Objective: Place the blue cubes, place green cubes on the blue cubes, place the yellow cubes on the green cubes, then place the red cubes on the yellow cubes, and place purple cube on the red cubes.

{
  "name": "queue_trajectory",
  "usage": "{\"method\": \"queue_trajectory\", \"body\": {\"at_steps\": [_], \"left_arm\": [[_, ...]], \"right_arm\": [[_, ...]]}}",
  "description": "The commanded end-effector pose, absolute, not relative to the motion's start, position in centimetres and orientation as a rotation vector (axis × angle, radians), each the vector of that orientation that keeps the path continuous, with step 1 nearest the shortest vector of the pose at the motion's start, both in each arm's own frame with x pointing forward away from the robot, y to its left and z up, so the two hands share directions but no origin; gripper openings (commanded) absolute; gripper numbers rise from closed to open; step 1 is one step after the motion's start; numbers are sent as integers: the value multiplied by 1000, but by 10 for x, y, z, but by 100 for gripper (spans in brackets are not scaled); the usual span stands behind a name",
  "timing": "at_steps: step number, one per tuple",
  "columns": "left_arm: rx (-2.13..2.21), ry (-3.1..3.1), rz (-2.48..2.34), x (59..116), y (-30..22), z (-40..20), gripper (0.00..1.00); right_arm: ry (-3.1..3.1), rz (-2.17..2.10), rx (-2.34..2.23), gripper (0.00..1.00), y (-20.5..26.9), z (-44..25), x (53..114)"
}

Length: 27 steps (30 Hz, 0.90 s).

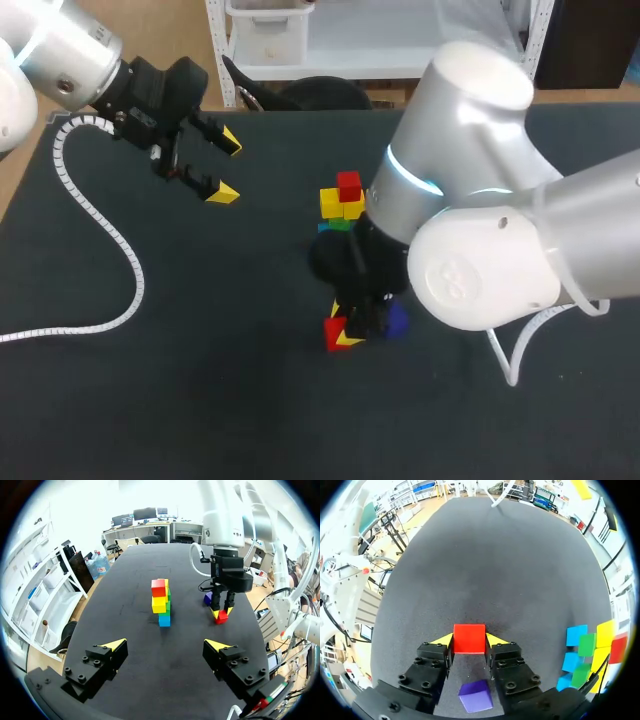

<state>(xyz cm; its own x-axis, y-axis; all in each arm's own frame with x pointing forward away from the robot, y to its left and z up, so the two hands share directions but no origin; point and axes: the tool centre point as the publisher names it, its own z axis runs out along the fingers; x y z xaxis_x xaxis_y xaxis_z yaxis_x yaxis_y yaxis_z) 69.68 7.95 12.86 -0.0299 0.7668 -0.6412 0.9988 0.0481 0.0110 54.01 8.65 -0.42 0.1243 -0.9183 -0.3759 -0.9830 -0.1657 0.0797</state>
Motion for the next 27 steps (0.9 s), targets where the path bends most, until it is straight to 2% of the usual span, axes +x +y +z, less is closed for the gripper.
{"method": "queue_trajectory", "body": {"at_steps": [1,12,27], "left_arm": [[1771,1845,-633,698,80,128,100],[1771,1845,-633,698,80,128,100],[1771,1845,-633,698,80,128,100]], "right_arm": [[1890,510,-2162,0,64,12,534],[1940,509,-2003,0,4,56,552],[1918,359,-1984,0,-7,112,584]]}}
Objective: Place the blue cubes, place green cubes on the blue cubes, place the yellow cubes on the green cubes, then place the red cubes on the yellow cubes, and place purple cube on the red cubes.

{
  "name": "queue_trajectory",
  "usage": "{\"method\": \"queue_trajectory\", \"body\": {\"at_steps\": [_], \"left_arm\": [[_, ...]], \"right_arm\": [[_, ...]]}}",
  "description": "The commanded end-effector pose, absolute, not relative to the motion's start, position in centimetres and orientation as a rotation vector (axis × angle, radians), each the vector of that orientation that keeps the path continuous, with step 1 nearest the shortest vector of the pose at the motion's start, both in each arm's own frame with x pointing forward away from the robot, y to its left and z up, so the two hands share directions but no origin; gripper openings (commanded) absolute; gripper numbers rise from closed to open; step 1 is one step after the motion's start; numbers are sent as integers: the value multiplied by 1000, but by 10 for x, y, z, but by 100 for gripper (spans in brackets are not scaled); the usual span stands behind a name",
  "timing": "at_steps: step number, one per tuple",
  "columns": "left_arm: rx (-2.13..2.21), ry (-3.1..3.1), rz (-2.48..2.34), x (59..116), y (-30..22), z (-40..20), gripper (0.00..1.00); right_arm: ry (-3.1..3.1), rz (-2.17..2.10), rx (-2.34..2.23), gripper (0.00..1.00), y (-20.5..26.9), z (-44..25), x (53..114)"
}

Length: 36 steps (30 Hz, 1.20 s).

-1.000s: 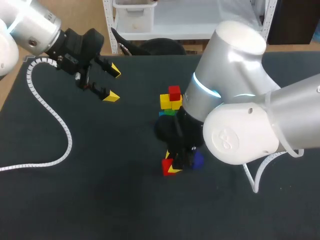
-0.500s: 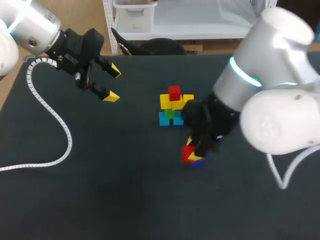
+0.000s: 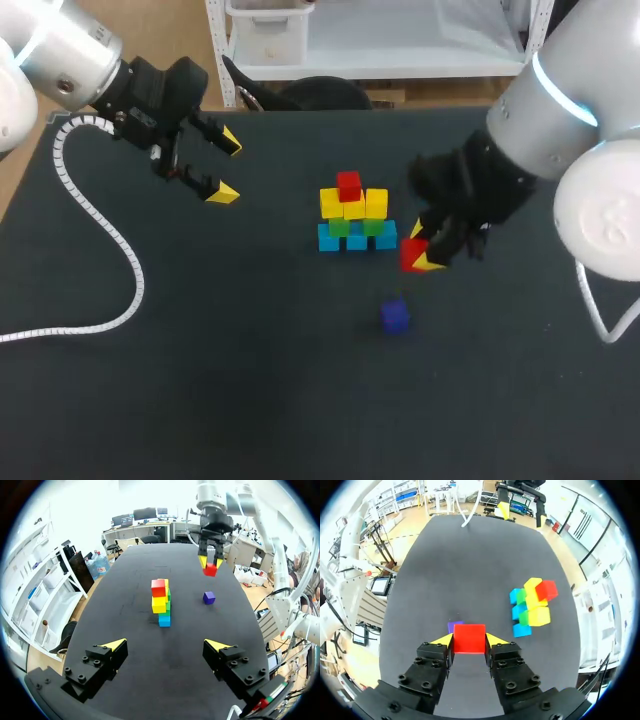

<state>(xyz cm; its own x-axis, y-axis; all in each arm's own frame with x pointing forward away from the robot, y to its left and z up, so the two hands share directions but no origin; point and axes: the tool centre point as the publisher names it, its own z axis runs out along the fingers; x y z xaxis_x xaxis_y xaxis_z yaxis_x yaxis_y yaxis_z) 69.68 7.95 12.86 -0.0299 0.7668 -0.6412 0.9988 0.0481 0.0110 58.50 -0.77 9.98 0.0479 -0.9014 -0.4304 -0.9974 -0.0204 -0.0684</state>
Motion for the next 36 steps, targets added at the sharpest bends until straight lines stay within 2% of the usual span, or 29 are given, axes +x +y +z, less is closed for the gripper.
{"method": "queue_trajectory", "body": {"at_steps": [1,36], "left_arm": [[1771,1845,-633,698,80,128,100],[1771,1845,-633,698,80,128,100]], "right_arm": [[1913,352,-1986,0,-6,115,584],[1891,318,-1993,0,-7,135,593]]}}
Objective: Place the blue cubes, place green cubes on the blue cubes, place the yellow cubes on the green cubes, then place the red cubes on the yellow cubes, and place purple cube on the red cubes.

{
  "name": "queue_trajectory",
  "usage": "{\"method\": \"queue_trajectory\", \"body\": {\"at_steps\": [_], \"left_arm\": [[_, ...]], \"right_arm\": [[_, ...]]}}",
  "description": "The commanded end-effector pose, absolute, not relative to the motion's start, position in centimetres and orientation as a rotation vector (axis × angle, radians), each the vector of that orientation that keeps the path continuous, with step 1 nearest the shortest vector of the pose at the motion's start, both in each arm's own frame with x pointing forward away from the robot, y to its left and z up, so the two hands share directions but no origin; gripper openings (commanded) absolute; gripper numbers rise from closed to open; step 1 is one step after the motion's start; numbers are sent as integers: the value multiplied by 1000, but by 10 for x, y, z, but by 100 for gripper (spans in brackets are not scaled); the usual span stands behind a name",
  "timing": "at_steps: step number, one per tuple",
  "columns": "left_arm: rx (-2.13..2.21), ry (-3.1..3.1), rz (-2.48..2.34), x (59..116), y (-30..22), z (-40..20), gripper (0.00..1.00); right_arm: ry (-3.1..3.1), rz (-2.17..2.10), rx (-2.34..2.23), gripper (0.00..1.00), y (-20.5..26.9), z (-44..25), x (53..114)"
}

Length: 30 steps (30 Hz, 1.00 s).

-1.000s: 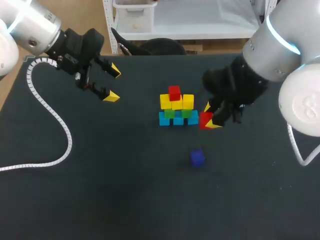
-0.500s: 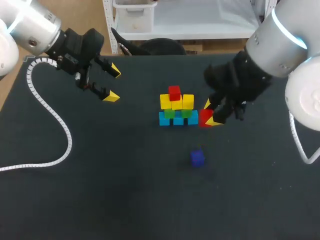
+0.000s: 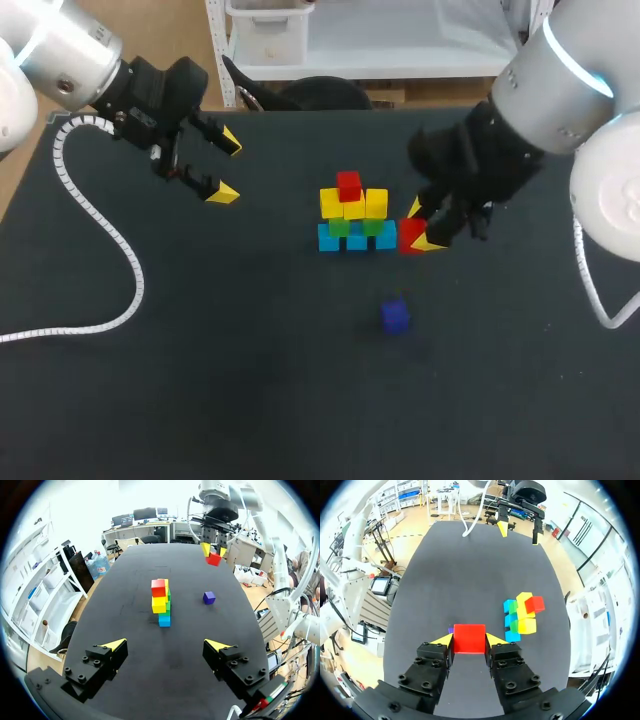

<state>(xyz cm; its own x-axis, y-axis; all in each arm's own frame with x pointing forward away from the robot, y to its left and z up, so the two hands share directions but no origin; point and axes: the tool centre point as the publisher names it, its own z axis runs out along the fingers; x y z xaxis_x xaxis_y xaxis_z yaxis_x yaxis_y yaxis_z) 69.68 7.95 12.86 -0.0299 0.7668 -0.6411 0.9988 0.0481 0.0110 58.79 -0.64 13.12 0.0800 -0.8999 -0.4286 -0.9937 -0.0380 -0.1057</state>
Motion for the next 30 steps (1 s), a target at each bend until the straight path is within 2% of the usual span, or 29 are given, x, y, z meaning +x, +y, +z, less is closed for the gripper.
{"method": "queue_trajectory", "body": {"at_steps": [1,16,30], "left_arm": [[1771,1845,-633,698,80,128,100],[1771,1845,-633,698,80,128,100],[1771,1845,-633,698,80,128,100]], "right_arm": [[1894,297,-1995,0,-7,137,596],[1904,277,-2068,0,16,138,632],[1953,292,-2074,0,18,128,647]]}}
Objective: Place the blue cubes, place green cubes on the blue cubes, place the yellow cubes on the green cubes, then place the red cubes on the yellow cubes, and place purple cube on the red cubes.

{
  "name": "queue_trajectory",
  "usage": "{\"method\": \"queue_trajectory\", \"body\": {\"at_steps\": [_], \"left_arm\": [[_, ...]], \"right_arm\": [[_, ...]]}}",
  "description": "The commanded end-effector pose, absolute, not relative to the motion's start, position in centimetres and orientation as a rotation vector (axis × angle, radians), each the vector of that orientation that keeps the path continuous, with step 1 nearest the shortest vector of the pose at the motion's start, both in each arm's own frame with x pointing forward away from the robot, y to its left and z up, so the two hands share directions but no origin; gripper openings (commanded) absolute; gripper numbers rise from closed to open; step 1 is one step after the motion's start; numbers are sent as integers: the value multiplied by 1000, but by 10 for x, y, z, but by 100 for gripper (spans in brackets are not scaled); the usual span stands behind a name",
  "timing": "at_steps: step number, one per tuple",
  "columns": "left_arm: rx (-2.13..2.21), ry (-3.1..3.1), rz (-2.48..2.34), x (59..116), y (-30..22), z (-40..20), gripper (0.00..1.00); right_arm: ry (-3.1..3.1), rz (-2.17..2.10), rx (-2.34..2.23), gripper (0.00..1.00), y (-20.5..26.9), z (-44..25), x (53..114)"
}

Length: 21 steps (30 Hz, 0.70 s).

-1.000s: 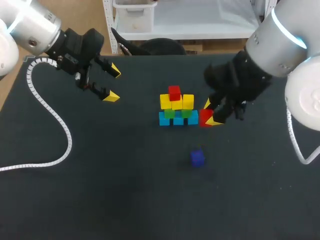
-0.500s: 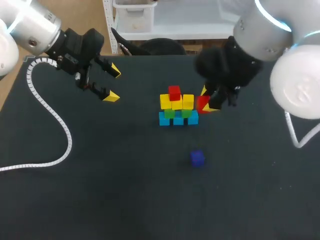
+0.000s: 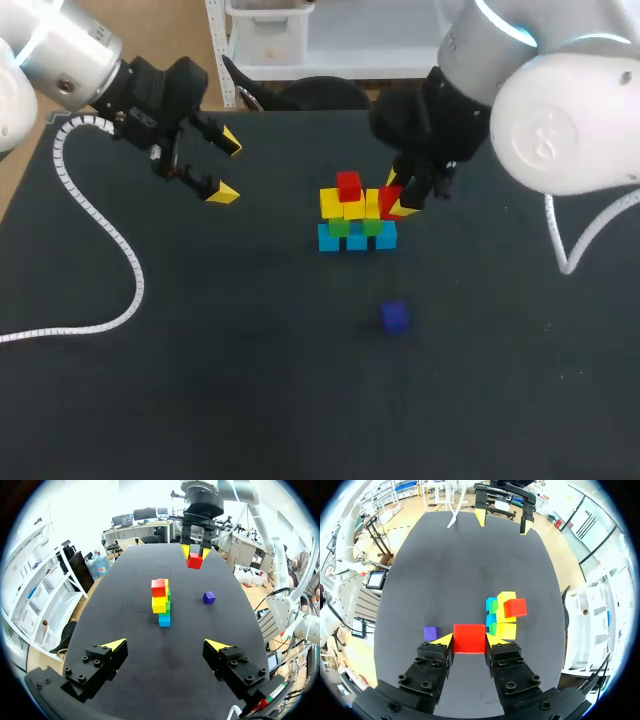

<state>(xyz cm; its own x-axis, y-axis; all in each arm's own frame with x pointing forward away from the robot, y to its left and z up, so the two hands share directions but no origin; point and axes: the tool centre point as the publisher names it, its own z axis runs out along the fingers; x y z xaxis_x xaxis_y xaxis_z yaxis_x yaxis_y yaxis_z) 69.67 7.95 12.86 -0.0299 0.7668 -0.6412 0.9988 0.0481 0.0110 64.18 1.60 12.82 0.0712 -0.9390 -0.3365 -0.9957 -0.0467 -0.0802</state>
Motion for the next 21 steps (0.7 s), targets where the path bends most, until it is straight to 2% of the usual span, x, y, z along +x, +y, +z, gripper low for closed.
{"method": "queue_trajectory", "body": {"at_steps": [1,21], "left_arm": [[1771,1845,-633,698,80,128,100],[1771,1845,-633,698,80,128,100]], "right_arm": [[1958,291,-2076,0,19,127,648],[1984,305,-2054,0,23,116,666]]}}
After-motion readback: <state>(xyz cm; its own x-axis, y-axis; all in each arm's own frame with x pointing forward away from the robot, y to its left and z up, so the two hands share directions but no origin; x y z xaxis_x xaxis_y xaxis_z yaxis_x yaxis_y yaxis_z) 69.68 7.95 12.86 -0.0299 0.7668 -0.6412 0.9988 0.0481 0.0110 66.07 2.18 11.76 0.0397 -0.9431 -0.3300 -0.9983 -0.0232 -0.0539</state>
